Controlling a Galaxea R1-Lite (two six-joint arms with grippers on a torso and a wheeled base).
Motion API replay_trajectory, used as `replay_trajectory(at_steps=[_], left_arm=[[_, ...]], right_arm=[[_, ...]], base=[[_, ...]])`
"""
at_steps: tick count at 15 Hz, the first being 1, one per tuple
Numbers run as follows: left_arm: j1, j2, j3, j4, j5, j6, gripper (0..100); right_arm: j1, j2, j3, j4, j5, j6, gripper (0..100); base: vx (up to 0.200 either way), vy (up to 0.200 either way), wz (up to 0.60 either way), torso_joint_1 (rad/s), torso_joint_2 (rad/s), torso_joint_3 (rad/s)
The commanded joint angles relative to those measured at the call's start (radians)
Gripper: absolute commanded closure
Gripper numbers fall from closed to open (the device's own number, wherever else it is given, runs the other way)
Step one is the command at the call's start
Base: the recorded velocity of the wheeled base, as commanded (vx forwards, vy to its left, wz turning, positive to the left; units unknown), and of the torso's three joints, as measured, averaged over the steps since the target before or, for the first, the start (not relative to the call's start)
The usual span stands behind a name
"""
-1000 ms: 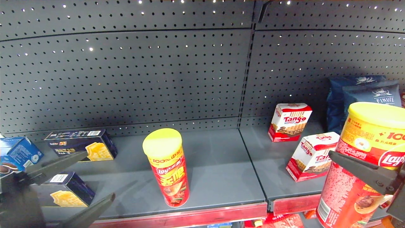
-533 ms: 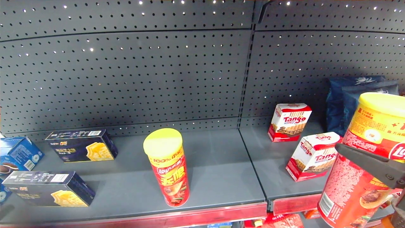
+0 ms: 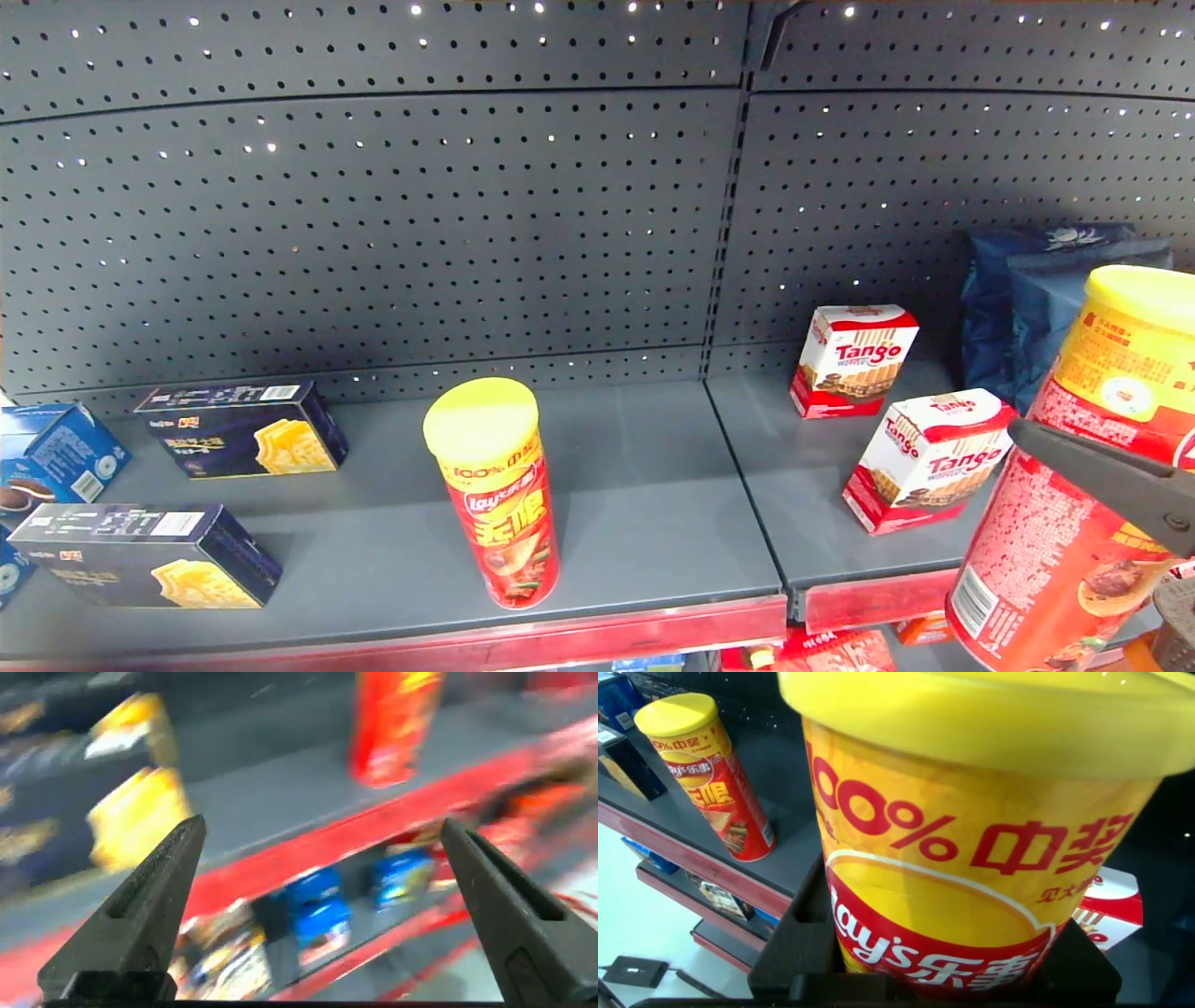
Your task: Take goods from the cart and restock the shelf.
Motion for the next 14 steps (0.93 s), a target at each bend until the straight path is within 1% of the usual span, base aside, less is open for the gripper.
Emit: replay_trajectory(at_steps=[1, 3, 4, 5, 6, 7, 8, 9, 10, 11, 12, 14], left_arm=[[0.0, -0.003, 0.005, 0.003, 0.082, -0.014, 0], [0.0, -0.003, 0.004, 0.009, 0.112, -0.011, 0], [0.0, -0.005, 0.004, 0.01, 0.138, -0.005, 0], [0.0, -0.005, 0.009, 0.021, 0.138, -0.012, 0], [0.0, -0.005, 0.009, 0.04, 0.127, -0.012, 0], [-0.003, -0.003, 0.009, 0.056, 0.053, -0.017, 0], [-0.058, -0.006, 0.009, 0.056, 0.027, -0.014, 0], [-0.138, -0.037, 0.009, 0.056, 0.038, -0.018, 0], [-0.195, -0.098, 0.009, 0.056, 0.036, -0.018, 0], [-0.244, -0.098, 0.009, 0.056, 0.041, -0.025, 0], [-0.255, -0.098, 0.009, 0.056, 0.043, -0.028, 0], [-0.258, -0.098, 0.009, 0.055, 0.046, -0.026, 0]], right_arm=[[0.0, 0.004, -0.001, -0.002, 0.0, 0.0, 100], [0.0, 0.007, -0.001, -0.002, 0.0, 0.001, 100], [0.0, 0.007, -0.002, -0.003, 0.0, 0.001, 100], [0.002, 0.007, -0.002, -0.003, 0.002, 0.001, 100], [0.003, 0.008, -0.002, -0.003, 0.004, 0.001, 100], [0.002, 0.008, 0.001, -0.003, 0.023, 0.001, 100], [0.0, 0.016, -0.001, -0.003, 0.04, 0.001, 100], [0.002, 0.036, -0.004, -0.008, 0.042, 0.001, 100], [0.002, 0.053, -0.012, -0.011, 0.042, 0.001, 100], [0.003, 0.076, -0.022, -0.011, 0.042, 0.001, 100], [0.003, 0.087, -0.027, -0.012, 0.042, 0.001, 100], [0.003, 0.13, -0.062, -0.012, 0.042, 0.001, 100]], base=[[0.0, 0.0, 0.0, 0.0, 0.0, 0.0], [0.0, 0.0, 0.0, 0.0, 0.0, 0.0], [0.0, 0.0, 0.0, 0.0, 0.0, 0.0], [0.0, 0.0, 0.0, 0.0, 0.0, 0.0], [0.0, 0.0, 0.0, 0.0, 0.0, 0.0], [0.0, 0.0, 0.0, 0.0, 0.0, 0.0], [0.0, 0.0, 0.0, 0.0, 0.0, 0.0], [0.0, 0.0, 0.0, 0.0, 0.0, 0.0], [0.0, 0.0, 0.0, 0.0, 0.0, 0.0], [0.0, 0.0, 0.0, 0.0, 0.0, 0.0], [0.0, 0.0, 0.0, 0.0, 0.0, 0.0], [0.0, 0.0, 0.0, 0.0, 0.0, 0.0]])
